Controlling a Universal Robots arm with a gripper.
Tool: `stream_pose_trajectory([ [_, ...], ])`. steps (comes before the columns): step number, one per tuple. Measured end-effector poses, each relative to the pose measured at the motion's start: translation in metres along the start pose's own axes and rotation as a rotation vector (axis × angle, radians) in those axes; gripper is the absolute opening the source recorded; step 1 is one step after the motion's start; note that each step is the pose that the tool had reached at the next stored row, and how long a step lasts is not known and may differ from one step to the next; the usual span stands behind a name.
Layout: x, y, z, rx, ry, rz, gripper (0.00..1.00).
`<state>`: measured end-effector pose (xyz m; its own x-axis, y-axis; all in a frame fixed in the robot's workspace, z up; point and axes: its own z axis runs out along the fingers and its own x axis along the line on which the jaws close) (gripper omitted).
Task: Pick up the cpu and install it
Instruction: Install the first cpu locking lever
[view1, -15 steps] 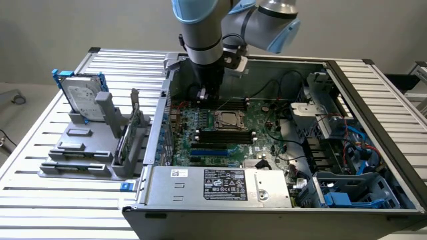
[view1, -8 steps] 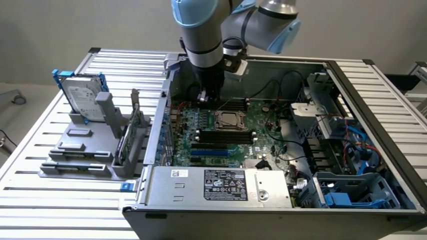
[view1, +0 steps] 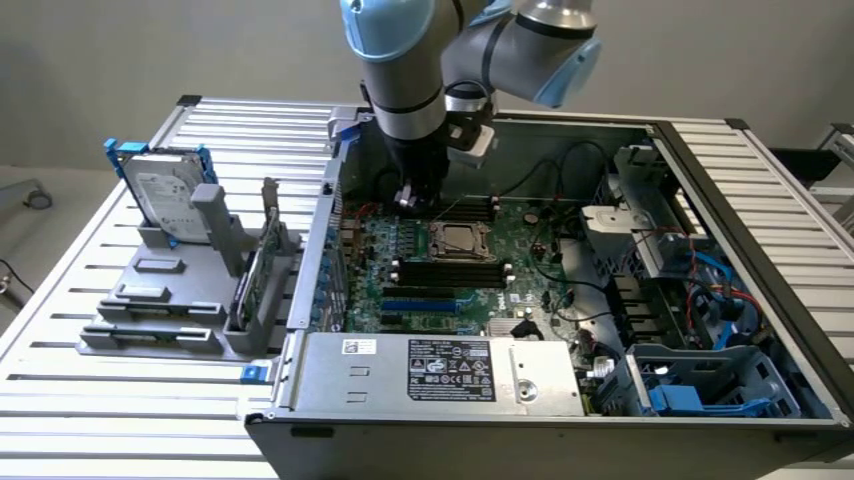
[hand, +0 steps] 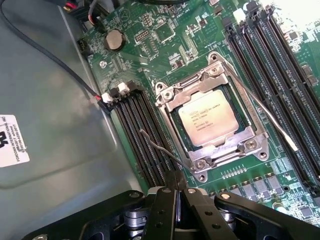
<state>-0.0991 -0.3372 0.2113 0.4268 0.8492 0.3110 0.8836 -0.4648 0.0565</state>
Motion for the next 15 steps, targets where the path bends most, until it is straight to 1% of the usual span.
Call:
stream_pose_trajectory([
  [5,-0.0008,-0.0002,0.0026,-0.0026,-0.0027,0.004,0.11],
  [12,-0.0014,-0.0003,0.0043,-0.0132,-0.0101,0.026,0.11],
  [15,-0.0016,-0.0003,0.005,-0.0153,-0.0119,0.03,0.11],
])
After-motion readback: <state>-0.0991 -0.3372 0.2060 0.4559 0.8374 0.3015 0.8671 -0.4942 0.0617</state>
